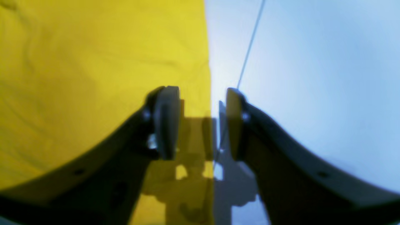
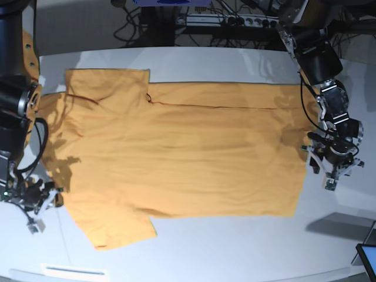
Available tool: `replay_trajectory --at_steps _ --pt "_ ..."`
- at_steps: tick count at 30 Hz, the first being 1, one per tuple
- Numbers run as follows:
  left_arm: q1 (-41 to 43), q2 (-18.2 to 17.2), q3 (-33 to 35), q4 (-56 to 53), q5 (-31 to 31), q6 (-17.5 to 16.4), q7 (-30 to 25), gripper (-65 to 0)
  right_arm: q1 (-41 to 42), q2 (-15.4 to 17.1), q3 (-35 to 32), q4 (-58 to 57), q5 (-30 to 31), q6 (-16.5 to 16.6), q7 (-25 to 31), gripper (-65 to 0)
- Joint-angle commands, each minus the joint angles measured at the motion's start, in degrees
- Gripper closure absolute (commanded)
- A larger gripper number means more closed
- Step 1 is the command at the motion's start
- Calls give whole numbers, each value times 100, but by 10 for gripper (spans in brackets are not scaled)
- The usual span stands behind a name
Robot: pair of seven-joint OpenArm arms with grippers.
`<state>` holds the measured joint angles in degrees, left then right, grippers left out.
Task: Fold the T-shirt properly
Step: 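Release the edges and reposition both grippers along the shirt sides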
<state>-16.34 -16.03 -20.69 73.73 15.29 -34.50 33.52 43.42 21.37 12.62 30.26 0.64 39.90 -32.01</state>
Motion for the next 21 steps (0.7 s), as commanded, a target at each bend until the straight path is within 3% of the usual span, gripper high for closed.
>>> replay_trajectory --at_steps 1,3,10,16,21 --pt "-129 -89 -10 121 -21 35 -103 -304 260 118 17 29 63 10 181 -296" --pt "-138 -89 -10 121 -21 35 -103 -304 278 127 17 11 72 10 278 -331" --pt "-111 -89 -10 121 -21 35 -112 -304 348 110 17 -226 72 10 295 -332" --pt "-102 -89 -10 130 -21 35 -112 -304 339 92 52 -701 81 10 726 -332" --pt "-94 -98 -10 130 -21 35 -112 -304 339 92 52 -754 81 10 770 -332"
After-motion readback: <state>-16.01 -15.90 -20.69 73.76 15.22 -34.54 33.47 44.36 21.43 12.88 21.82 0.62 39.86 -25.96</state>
